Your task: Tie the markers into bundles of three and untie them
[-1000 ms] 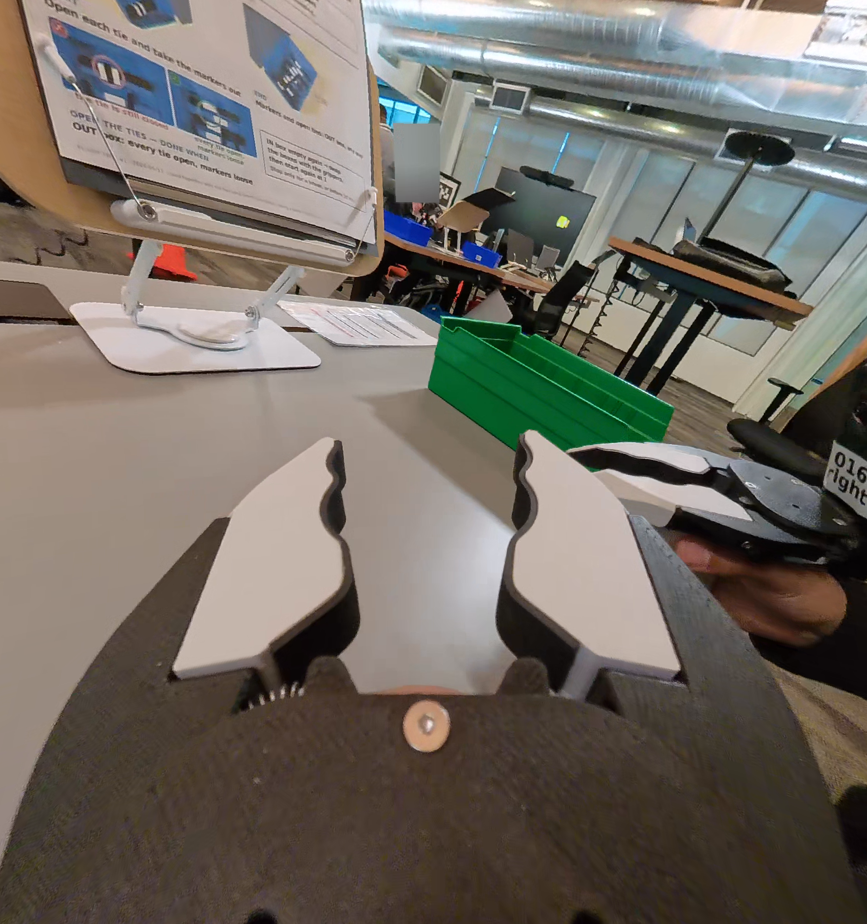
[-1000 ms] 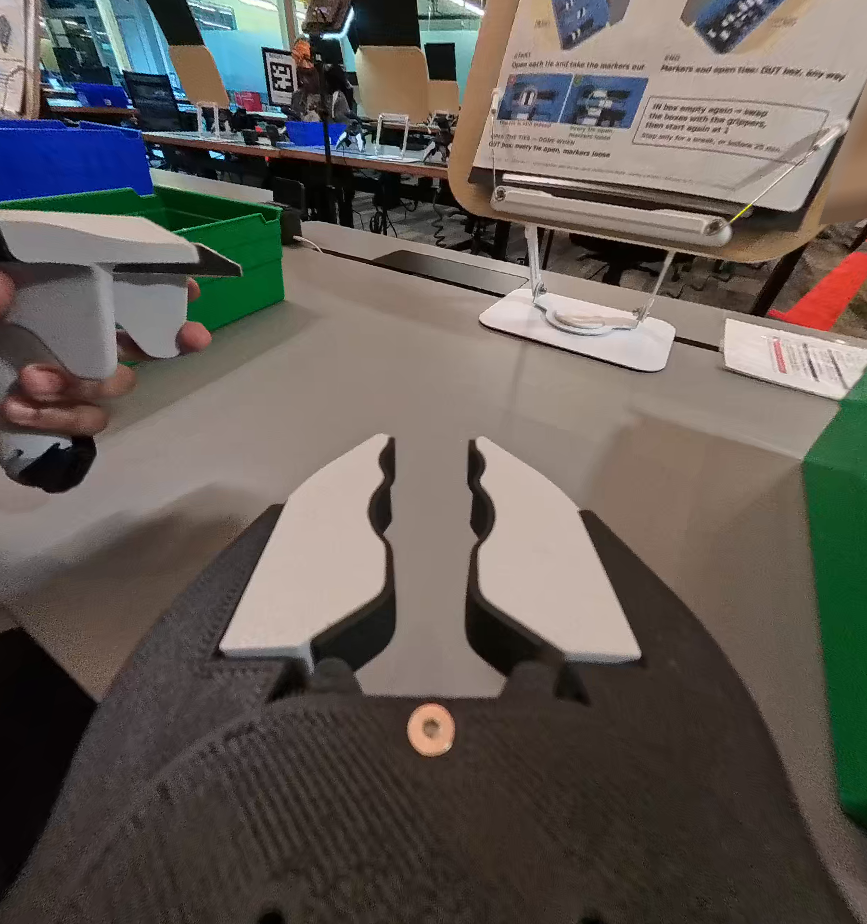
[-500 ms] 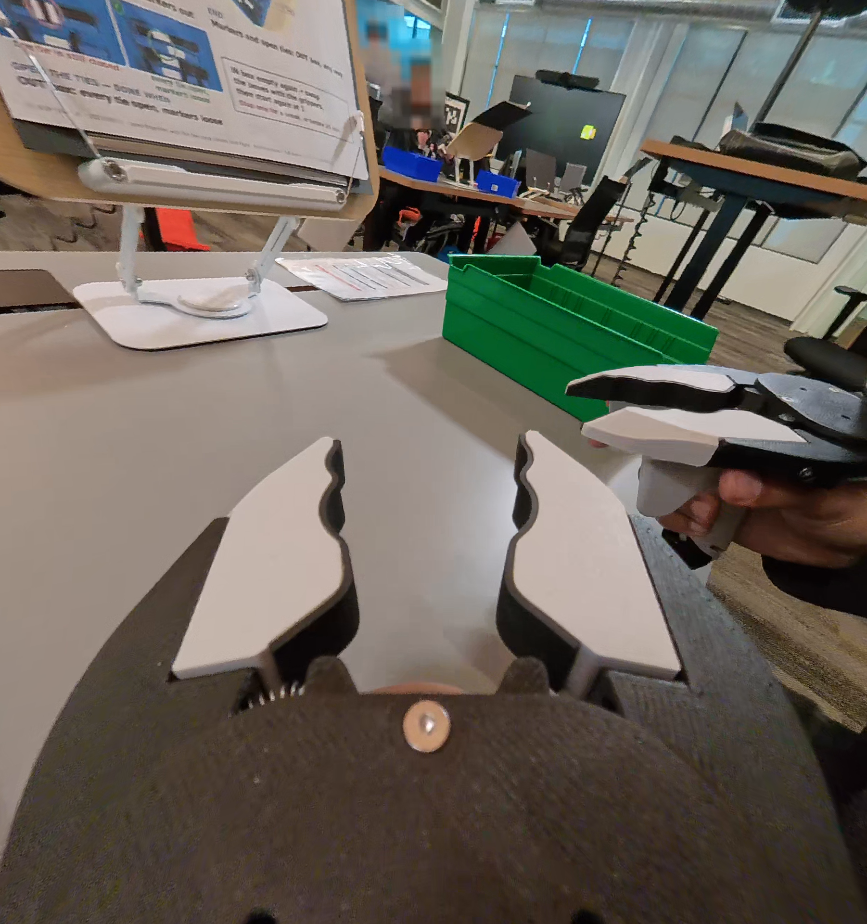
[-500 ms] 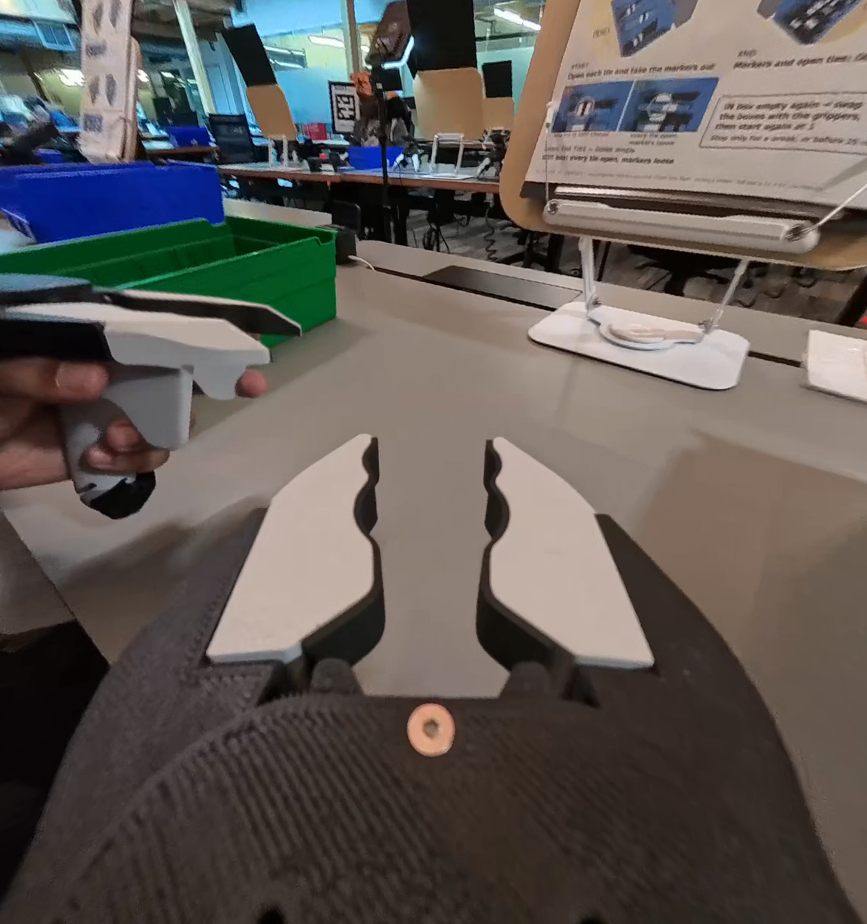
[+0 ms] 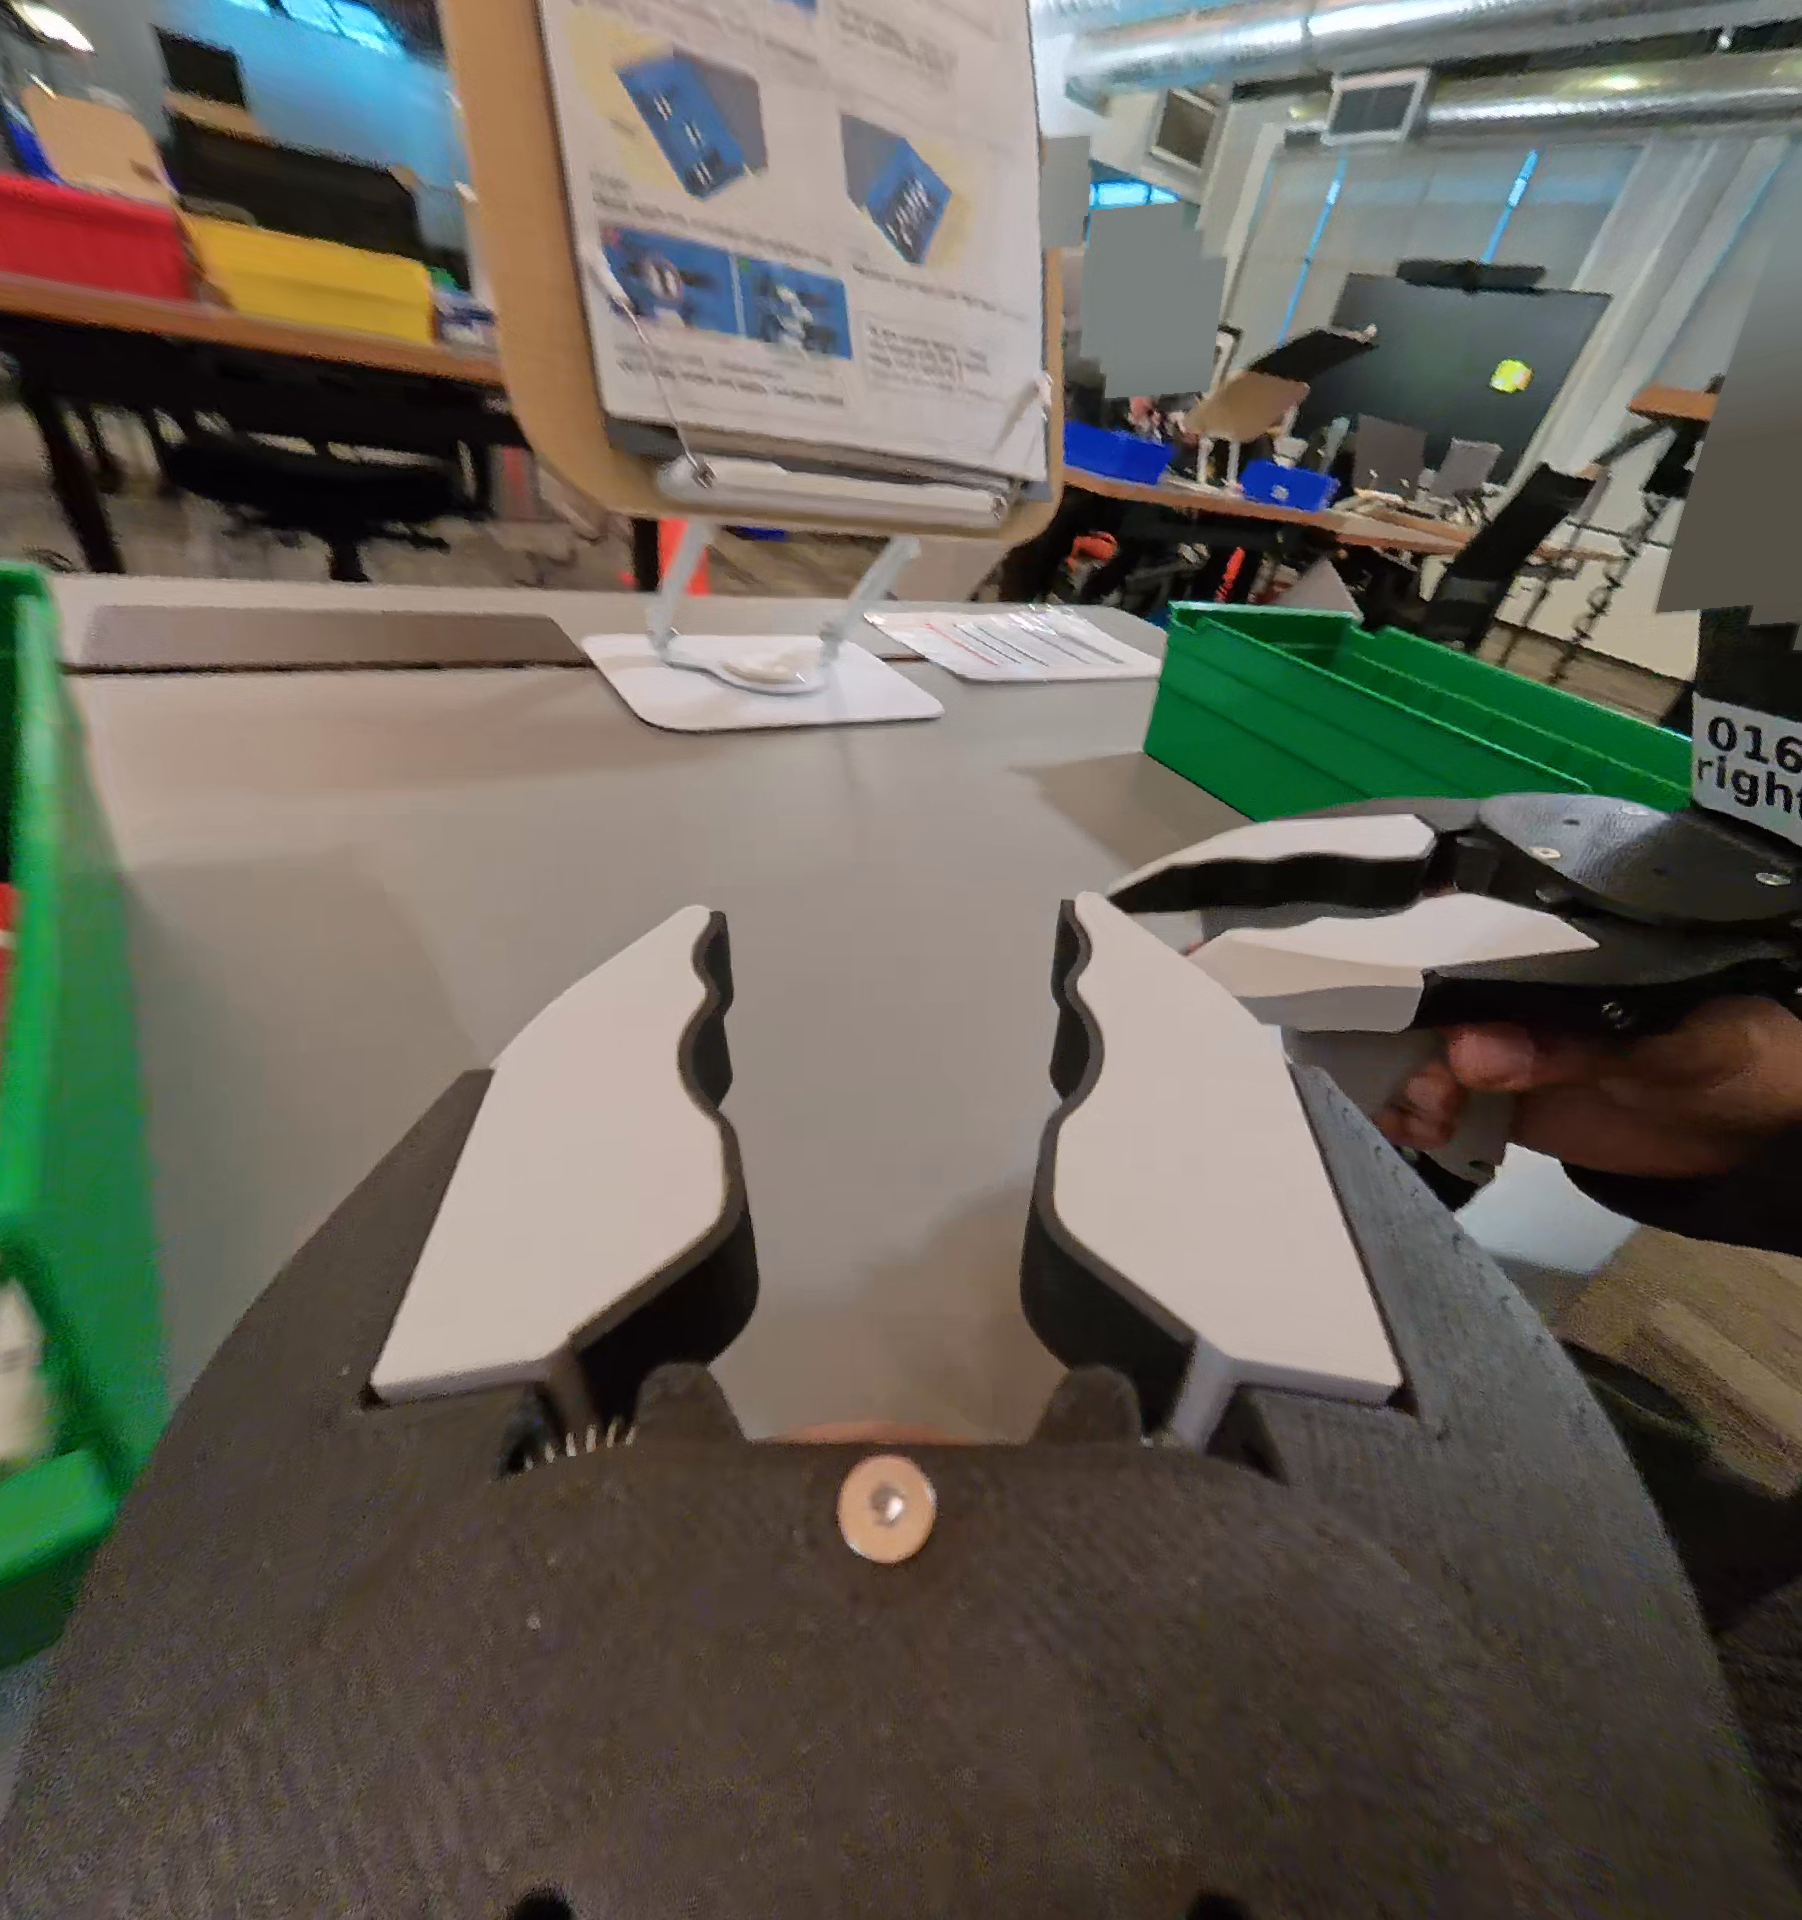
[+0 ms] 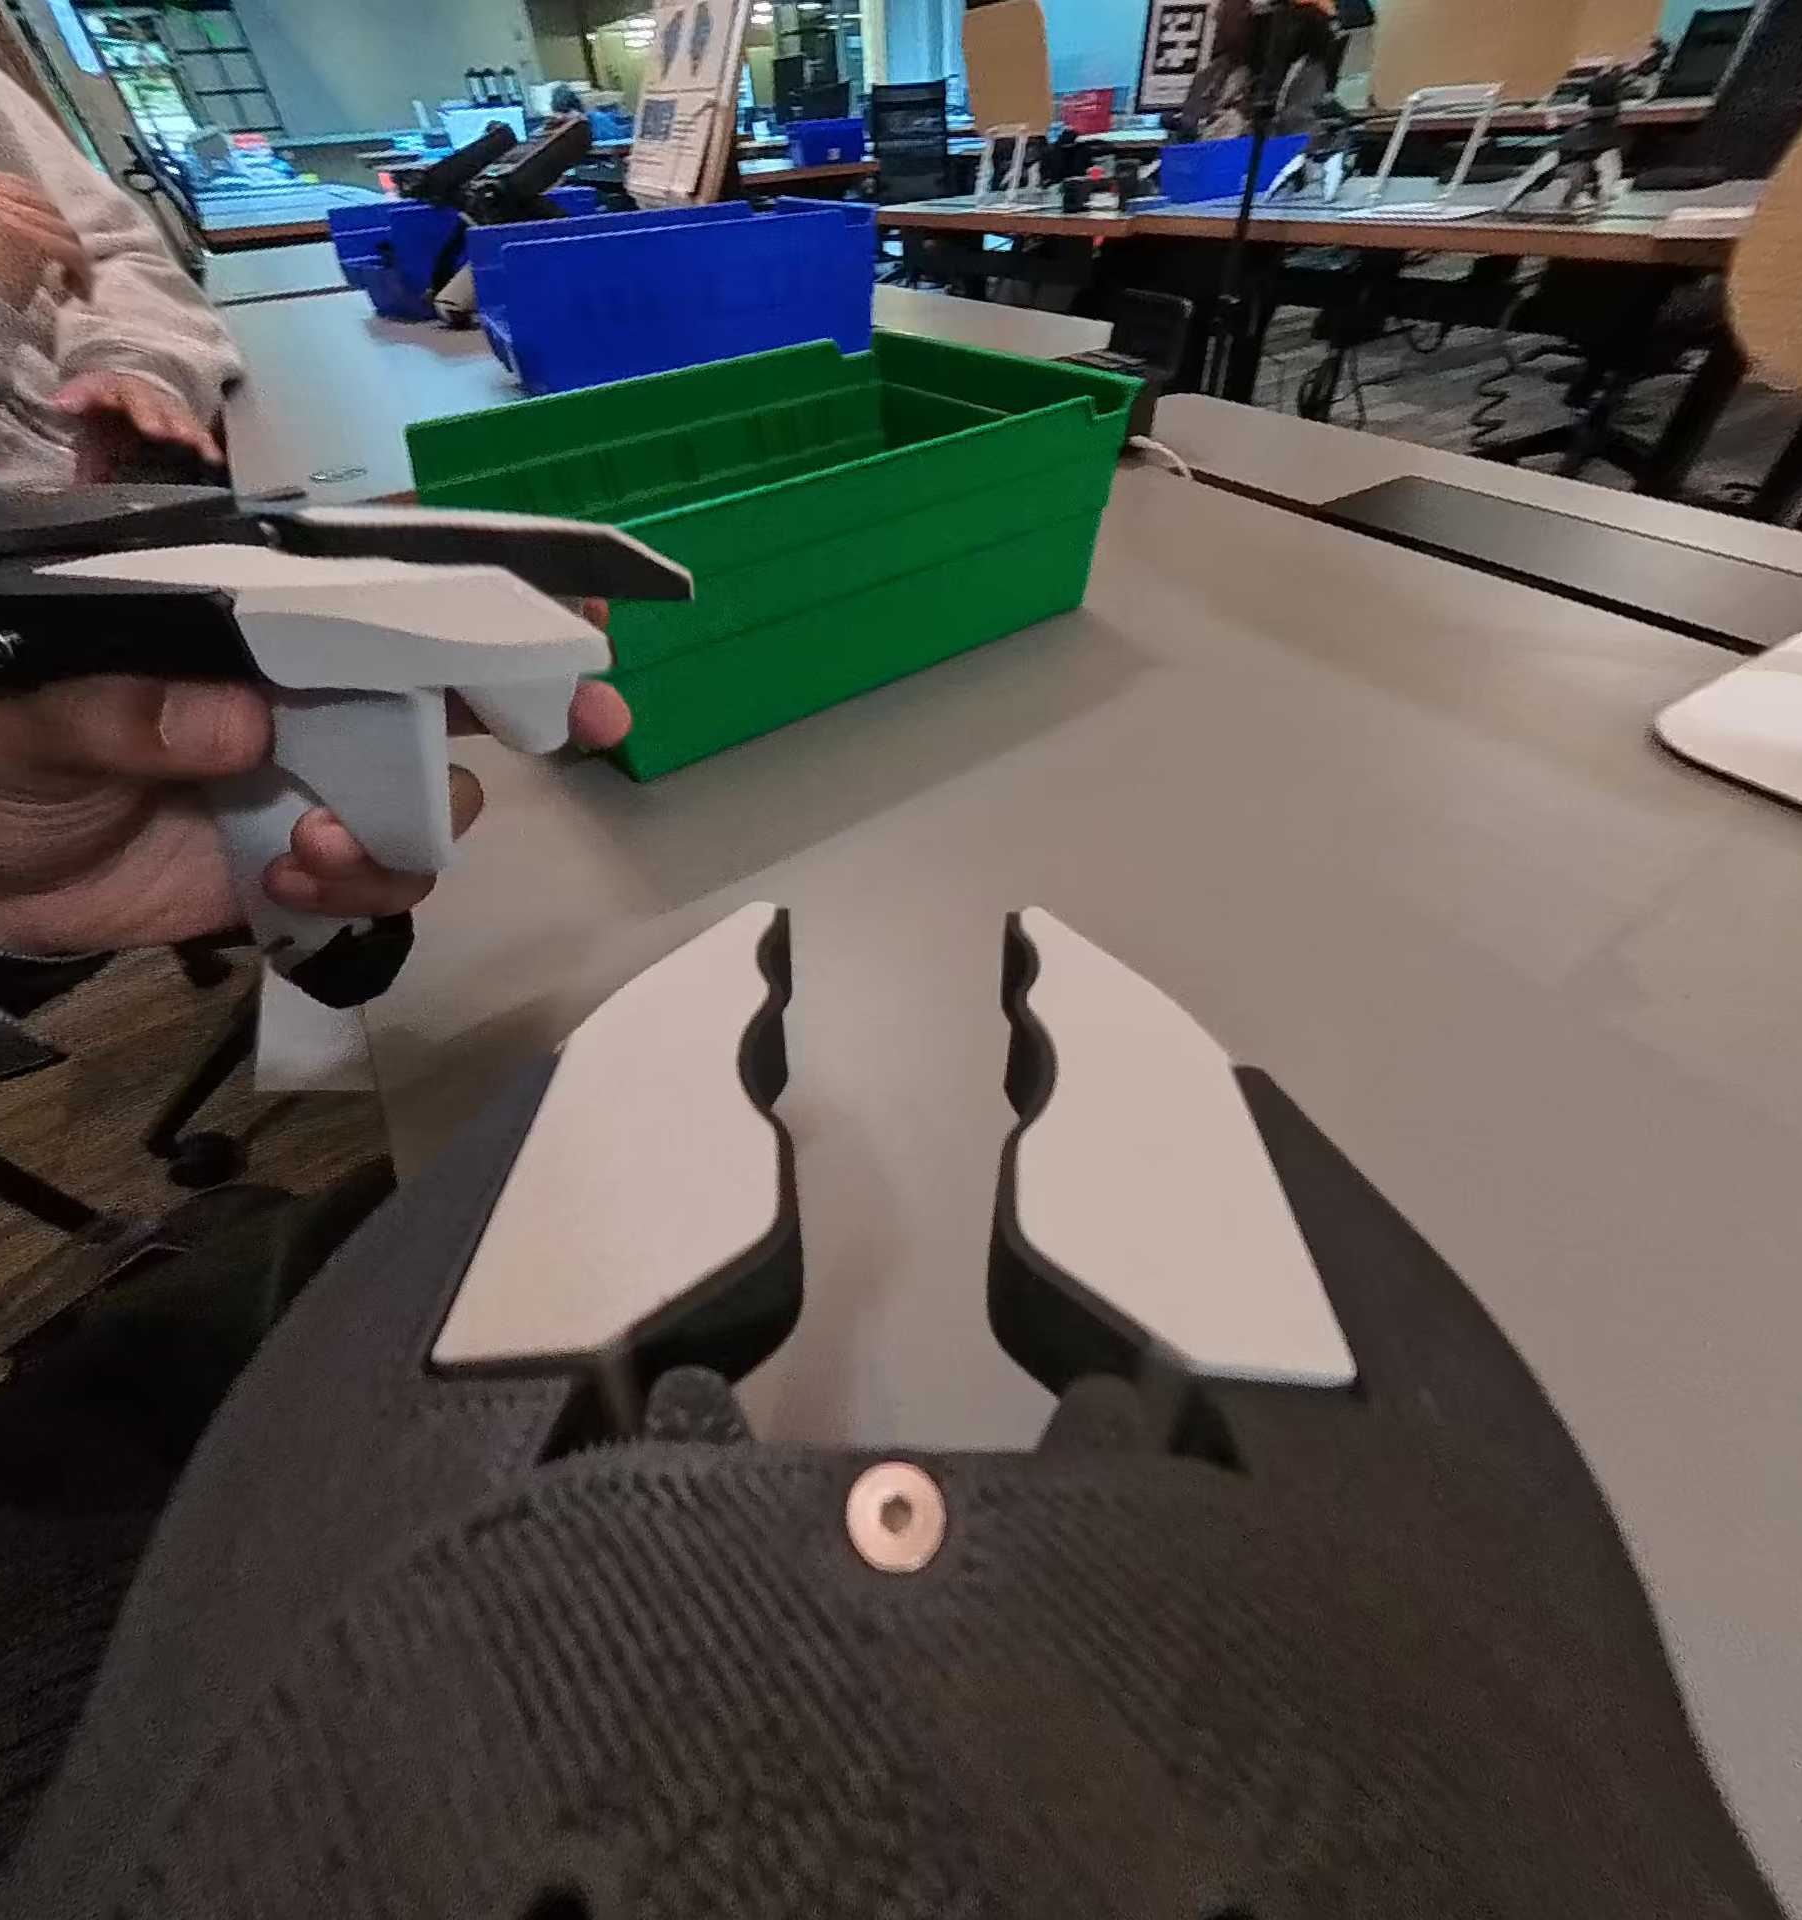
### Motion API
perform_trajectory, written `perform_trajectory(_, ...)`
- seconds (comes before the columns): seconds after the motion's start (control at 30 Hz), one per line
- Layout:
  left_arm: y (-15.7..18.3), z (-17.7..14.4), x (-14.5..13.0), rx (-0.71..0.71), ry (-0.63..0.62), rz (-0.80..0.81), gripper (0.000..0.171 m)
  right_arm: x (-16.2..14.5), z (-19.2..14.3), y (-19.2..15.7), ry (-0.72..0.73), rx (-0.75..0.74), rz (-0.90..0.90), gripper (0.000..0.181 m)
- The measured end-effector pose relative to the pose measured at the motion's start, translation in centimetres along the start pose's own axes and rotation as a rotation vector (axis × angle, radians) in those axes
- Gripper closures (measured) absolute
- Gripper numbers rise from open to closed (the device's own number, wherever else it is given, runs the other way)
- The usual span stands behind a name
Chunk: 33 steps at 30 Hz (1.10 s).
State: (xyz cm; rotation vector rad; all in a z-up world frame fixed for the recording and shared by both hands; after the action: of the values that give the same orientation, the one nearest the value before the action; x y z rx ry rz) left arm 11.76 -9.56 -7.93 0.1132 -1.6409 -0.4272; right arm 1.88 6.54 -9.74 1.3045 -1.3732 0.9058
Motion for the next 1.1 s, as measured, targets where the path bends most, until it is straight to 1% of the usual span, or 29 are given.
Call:
perform_trajectory(0.07, -0.4, -1.3, 1.0, 0.043, 0.088, 0.046, 0.112, 0.2, 0.6, -0.3, 0.004, 0.034, 0.018, 0.142)
perform_trajectory(0.13, -0.7, -3.0, 2.7, 0.09, 0.235, 0.123, 0.114, 0.2, 0.8, -0.5, 0.006, 0.062, 0.043, 0.142)
perform_trajectory(0.17, -1.0, -4.3, 3.8, 0.132, 0.322, 0.176, 0.123, 0.3, 0.8, -0.5, 0.006, 0.071, 0.054, 0.142)
perform_trajectory(0.2, -1.4, -5.7, 4.9, 0.175, 0.401, 0.219, 0.141, 0.3, 0.8, -0.5, 0.006, 0.077, 0.063, 0.142)
perform_trajectory(0.23, -1.9, -6.9, 5.9, 0.2, 0.453, 0.239, 0.149, 0.3, 0.6, -0.5, 0.008, 0.077, 0.07, 0.143)
perform_trajectory(0.27, -2.8, -7.9, 6.8, 0.223, 0.478, 0.227, 0.146, 0.3, 0.4, -0.4, 0.013, 0.074, 0.073, 0.143)
perform_trajectory(0.3, -3.8, -8.4, 7.4, 0.243, 0.466, 0.209, 0.141, 0.3, 0.2, -0.3, 0.019, 0.069, 0.075, 0.144)
perform_trajectory(0.33, -4.9, -8.6, 7.9, 0.264, 0.425, 0.194, 0.136, 0.3, 0.1, -0.1, 0.021, 0.061, 0.077, 0.145)
perform_trajectory(0.37, -6.0, -8.5, 8.2, 0.289, 0.355, 0.182, 0.134, 0.2, -0.1, 0.0, 0.018, 0.053, 0.08, 0.145)
perform_trajectory(0.4, -7.1, -8.1, 8.4, 0.305, 0.262, 0.174, 0.132, 0.0, -0.2, 0.2, 0.013, 0.046, 0.082, 0.146)
perform_trajectory(0.47, -9.5, -6.8, 8.2, 0.337, 0.036, 0.183, 0.126, -0.1, -0.4, 0.5, 0.007, 0.032, 0.085, 0.146)
perform_trajectory(0.5, -10.7, -6.0, 8.1, 0.348, -0.049, 0.188, 0.126, -0.1, -0.6, 0.6, 0.011, 0.024, 0.087, 0.147)
perform_trajectory(0.53, -11.9, -5.2, 8.1, 0.367, -0.112, 0.176, 0.126, -0.1, -0.7, 0.7, 0.017, 0.018, 0.088, 0.147)
perform_trajectory(0.63, -14.5, -2.8, 8.1, 0.341, -0.303, 0.065, 0.125, -0.1, -1.0, 0.6, 0.016, 0.003, 0.072, 0.148)
perform_trajectory(0.73, -17.3, -1.8, 8.9, 0.437, -0.38, -0.008, 0.122, -0.3, -1.4, 0.6, 0.002, -0.024, 0.023, 0.15)
perform_trajectory(0.8, -19.4, -1.1, 8.3, 0.461, -0.518, -0.11, 0.117, -0.4, -1.5, 0.5, -0.001, -0.039, -0.009, 0.151)
perform_trajectory(0.9, -22.6, 0.2, 6.4, 0.584, -0.7, -0.189, 0.112, -0.6, -1.5, 0.3, -0.019, -0.049, -0.055, 0.152)
perform_trajectory(0.93, -23.4, 0.7, 5.7, 0.638, -0.732, -0.203, 0.109, -0.7, -1.5, 0.3, -0.026, -0.055, -0.074, 0.152)
perform_trajectory(1.0, -24.2, 1.4, 4.3, 0.689, -0.784, -0.212, 0.11, -0.7, -1.7, 0.2, -0.03, -0.066, -0.106, 0.153)
perform_trajectory(1.03, -24.4, 1.6, 4.1, 0.722, -0.814, -0.212, 0.109, -0.7, -1.7, 0.1, -0.028, -0.069, -0.113, 0.153)
perform_trajectory(1.07, -24.5, 1.8, 4.2, 0.75, -0.806, -0.197, 0.108, -0.6, -1.8, 0.0, -0.025, -0.069, -0.115, 0.154)
perform_trajectory(1.1, -24.5, 2.0, 4.5, 0.768, -0.784, -0.177, 0.111, -0.6, -1.9, 0.0, -0.023, -0.067, -0.112, 0.154)
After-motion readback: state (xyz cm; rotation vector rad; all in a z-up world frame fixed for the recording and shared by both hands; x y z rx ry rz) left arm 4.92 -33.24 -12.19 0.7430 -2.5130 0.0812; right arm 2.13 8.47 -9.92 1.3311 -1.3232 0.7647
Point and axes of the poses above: each gripper's, where its closed fingertips meet, z out along the fingers, x out of its top, y = z × x across the jaws, the point moved 8 cm from there along -z, back along the fingers, and after that the axes turned 10 degrees about -z, right-handed, at the moved point
